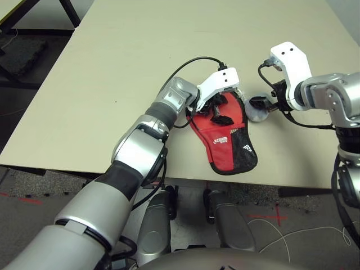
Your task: Store the ping-pong paddle in its case and zip it.
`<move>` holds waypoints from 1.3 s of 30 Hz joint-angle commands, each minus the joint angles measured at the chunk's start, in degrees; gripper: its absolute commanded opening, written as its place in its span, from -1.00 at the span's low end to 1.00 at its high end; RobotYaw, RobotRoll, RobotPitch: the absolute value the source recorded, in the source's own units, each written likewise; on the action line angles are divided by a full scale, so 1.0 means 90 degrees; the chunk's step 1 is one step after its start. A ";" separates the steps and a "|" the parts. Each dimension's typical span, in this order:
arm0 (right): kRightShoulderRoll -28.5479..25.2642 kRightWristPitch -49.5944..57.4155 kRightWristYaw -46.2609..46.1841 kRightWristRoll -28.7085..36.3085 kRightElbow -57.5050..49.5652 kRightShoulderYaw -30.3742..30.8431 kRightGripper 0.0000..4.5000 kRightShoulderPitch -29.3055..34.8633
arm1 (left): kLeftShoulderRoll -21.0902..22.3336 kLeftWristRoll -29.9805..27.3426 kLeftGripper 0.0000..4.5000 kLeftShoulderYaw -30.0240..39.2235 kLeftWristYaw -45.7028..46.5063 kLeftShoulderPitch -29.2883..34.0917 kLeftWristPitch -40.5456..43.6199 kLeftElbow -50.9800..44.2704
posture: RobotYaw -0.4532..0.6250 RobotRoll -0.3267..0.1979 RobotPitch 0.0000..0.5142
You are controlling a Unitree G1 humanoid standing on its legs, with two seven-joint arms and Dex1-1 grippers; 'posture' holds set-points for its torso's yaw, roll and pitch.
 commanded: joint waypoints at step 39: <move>-0.4592 0.0265 0.1681 0.3761 -0.4347 -0.1110 -0.90 0.4066 | -0.0064 0.0293 1.00 -0.0197 0.0611 0.0177 0.0668 0.0517 | -0.41 0.25 -0.12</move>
